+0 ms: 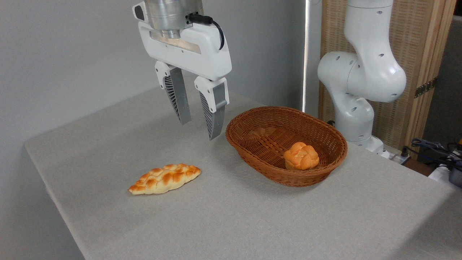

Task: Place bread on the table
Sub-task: 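Move the open gripper over the wicker basket toward the orange roll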

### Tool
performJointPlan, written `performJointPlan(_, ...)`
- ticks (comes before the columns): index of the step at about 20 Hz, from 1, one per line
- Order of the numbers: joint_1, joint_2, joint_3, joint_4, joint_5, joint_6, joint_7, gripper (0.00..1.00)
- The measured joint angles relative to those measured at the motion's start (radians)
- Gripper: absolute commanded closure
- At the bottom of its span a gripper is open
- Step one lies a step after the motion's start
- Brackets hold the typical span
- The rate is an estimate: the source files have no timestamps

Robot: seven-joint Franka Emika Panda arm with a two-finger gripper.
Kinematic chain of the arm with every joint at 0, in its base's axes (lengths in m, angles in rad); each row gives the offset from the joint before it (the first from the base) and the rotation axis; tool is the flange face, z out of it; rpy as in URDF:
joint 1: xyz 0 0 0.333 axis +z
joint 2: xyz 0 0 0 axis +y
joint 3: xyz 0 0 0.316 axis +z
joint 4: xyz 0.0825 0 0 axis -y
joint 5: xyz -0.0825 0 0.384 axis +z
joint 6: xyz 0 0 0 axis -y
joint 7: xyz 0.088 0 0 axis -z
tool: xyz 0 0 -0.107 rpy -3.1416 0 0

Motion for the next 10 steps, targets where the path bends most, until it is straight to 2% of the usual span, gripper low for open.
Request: performJointPlan(10,0.000,0.000,0.000,-0.001,0.000,0.000,0.005,0.00)
